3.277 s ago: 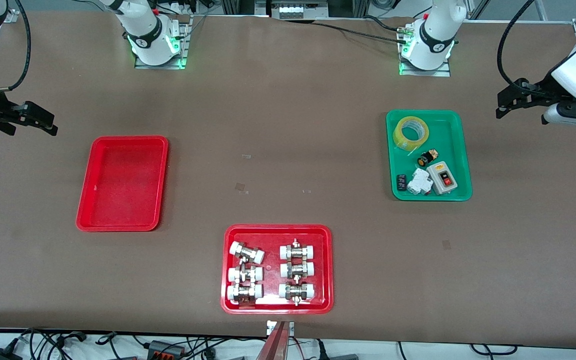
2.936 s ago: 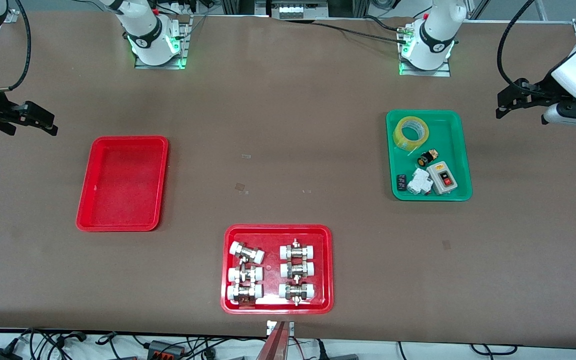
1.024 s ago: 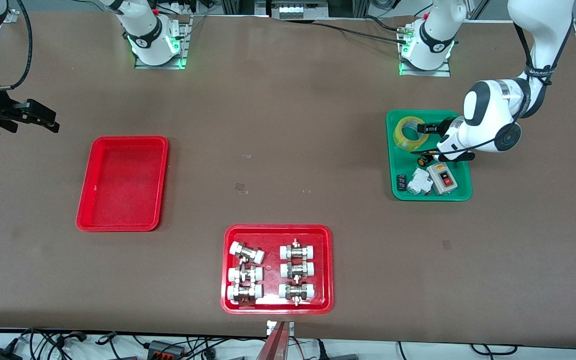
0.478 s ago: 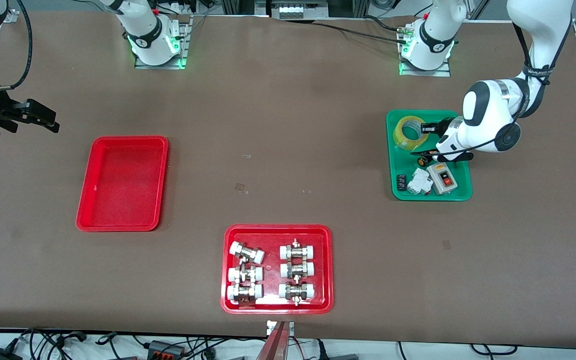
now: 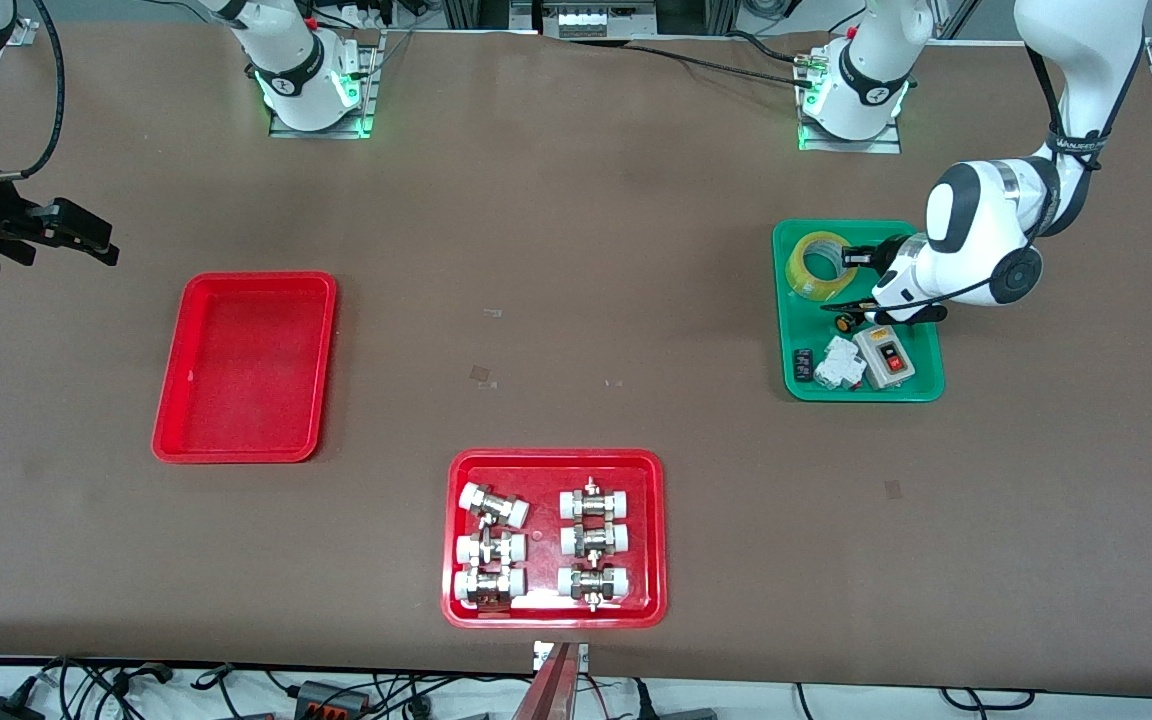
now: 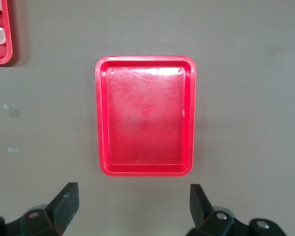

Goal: Left arm passes tape to right arm into tray
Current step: 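Close the left gripper on the tape roll and lift it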

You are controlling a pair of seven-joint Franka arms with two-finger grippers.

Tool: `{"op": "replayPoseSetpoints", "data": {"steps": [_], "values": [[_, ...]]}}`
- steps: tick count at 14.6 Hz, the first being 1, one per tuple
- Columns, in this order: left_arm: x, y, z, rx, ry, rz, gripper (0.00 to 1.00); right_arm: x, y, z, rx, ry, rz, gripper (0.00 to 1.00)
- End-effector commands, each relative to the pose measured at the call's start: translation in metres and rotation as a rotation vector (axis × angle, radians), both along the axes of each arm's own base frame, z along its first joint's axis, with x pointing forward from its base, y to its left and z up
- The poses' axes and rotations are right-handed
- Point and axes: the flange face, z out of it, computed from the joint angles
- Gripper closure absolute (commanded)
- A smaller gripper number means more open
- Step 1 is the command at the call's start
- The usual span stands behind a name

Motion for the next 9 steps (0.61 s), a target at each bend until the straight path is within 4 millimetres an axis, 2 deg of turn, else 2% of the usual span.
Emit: {"op": "replayPoseSetpoints", "data": {"steps": [1,6,7,9], "values": [[0.028,-0.004,0.042,-0.034,-0.003,-0.018,0.99,-0.005,0.001,0.007,-0.008,-0.002,0.018,0.0],[0.068,-0.011,0.102,-0.053,0.011,-0.05,0.99,-0.005,0.001,0.006,-0.008,0.002,0.018,0.0],[0.071,-0.018,0.111,-0.059,0.007,-0.054,0.99,-0.005,0.001,0.006,-0.008,0.003,0.018,0.0],[0.073,-0.045,0.123,-0.065,0.01,-0.043,0.99,-0.005,0.001,0.006,-0.008,0.003,0.018,0.0]]}}
